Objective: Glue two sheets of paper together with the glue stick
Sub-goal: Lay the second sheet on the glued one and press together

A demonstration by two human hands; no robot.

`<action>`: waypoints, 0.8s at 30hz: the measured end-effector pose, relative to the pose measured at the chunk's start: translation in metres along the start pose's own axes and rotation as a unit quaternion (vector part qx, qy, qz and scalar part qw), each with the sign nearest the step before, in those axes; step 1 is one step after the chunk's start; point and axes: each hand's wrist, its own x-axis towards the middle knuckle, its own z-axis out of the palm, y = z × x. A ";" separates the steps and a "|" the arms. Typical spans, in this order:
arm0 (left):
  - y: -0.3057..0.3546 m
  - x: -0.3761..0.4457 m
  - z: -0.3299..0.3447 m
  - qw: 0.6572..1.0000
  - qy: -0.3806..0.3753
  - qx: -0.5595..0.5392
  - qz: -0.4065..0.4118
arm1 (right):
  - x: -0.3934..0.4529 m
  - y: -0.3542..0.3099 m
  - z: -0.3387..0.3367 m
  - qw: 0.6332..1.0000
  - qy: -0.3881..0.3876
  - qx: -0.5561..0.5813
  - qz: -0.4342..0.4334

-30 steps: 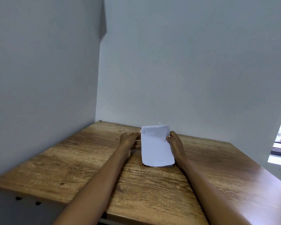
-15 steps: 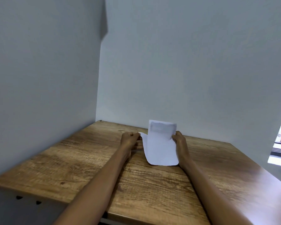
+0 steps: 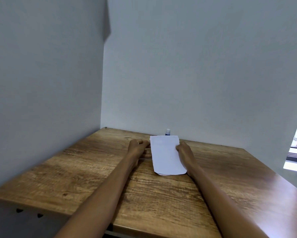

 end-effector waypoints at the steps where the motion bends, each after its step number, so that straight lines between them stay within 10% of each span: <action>1: 0.000 0.000 0.000 1.000 0.000 0.006 -0.003 | 0.000 0.000 0.000 1.000 -0.001 -0.006 0.000; 24: 0.004 -0.004 -0.002 0.999 -0.020 -0.028 -0.022 | -0.005 -0.005 0.003 0.999 0.004 -0.042 -0.009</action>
